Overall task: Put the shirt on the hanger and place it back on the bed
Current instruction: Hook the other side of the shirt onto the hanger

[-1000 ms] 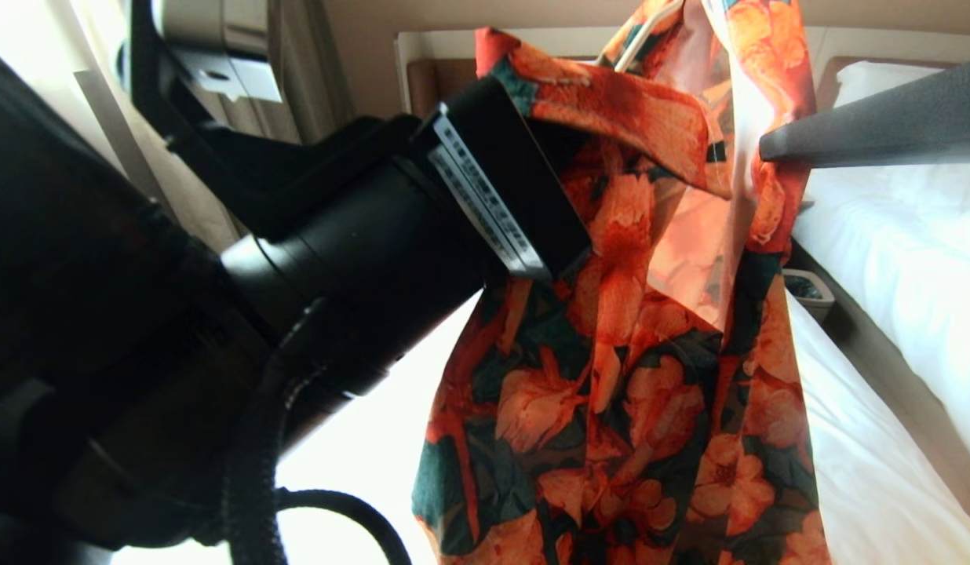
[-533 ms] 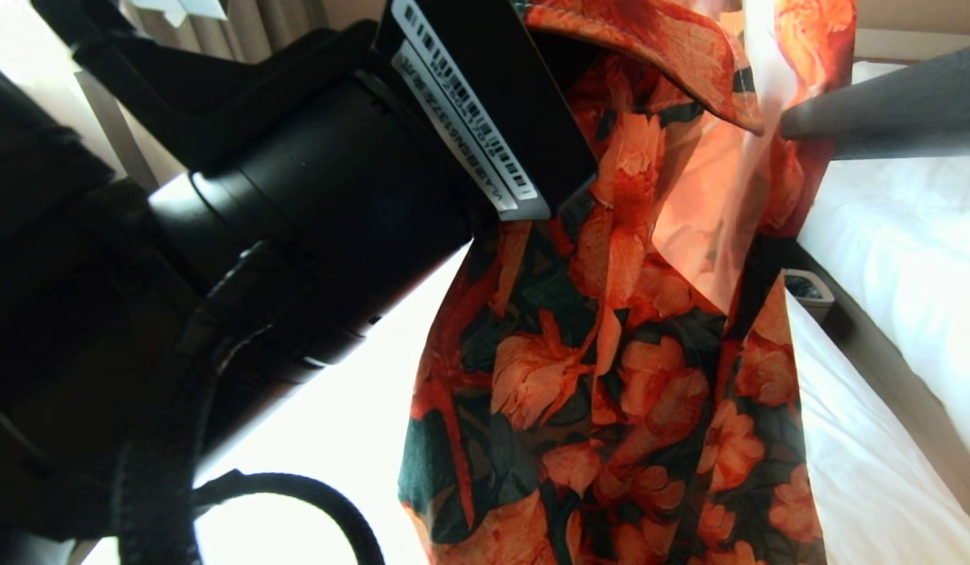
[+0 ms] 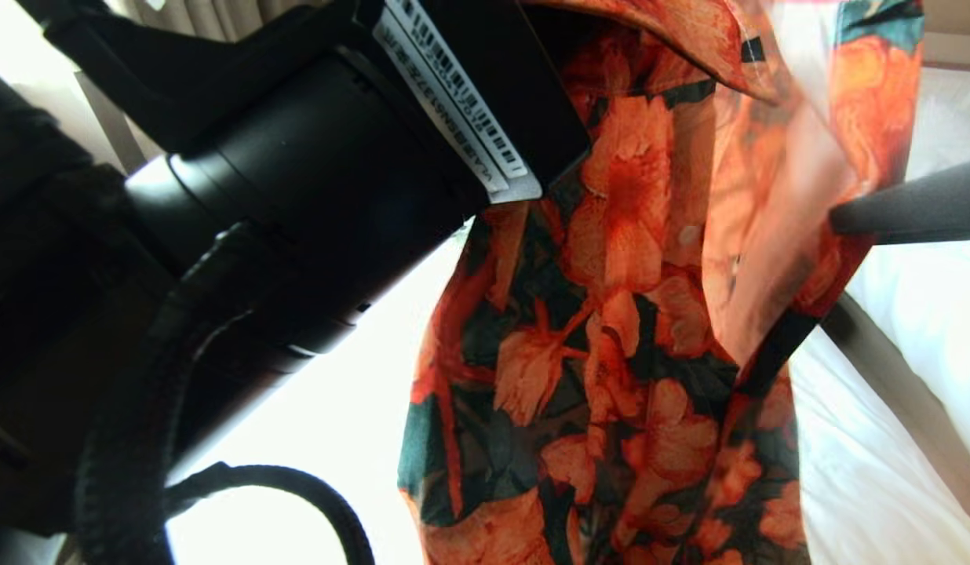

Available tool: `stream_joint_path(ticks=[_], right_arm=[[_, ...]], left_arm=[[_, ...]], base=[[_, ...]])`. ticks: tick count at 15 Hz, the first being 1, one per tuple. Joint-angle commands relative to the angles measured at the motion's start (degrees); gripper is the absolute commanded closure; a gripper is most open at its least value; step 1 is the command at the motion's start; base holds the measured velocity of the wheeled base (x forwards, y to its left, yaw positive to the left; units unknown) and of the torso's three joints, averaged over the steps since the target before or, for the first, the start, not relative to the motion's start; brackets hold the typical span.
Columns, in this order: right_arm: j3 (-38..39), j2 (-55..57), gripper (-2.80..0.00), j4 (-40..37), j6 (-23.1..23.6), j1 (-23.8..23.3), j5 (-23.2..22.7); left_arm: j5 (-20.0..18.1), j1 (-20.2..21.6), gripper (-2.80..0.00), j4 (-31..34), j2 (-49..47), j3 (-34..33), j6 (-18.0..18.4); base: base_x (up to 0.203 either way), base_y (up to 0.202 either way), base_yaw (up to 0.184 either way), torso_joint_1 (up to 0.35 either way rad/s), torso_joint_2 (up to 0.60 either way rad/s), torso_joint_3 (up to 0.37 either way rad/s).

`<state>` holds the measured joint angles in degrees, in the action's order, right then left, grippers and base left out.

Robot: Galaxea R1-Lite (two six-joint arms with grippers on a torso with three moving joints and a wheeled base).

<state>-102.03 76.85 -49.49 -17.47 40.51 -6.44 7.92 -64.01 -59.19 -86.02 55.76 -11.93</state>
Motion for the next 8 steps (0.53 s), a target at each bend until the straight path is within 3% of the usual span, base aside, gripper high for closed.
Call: stream_joint_path(ticks=[1, 8], right_arm=[[-0.51, -1.88, -2.80, -3.86, -0.11, 0.01, 0.67], [-1.06, -3.99, -2.80, -6.50, -0.10, -0.43, 1.69]], left_arm=[[0.07, 0.15, 0.00, -0.30, -1.10, -0.14, -0.12], [0.16, -0.23, 0.00, -0.32, -1.69, -0.39, -0.11]], base=[[0.000, 0.000, 0.000, 0.000, 0.00, 0.000], [0.000, 0.000, 0.000, 0.000, 0.00, 0.000]])
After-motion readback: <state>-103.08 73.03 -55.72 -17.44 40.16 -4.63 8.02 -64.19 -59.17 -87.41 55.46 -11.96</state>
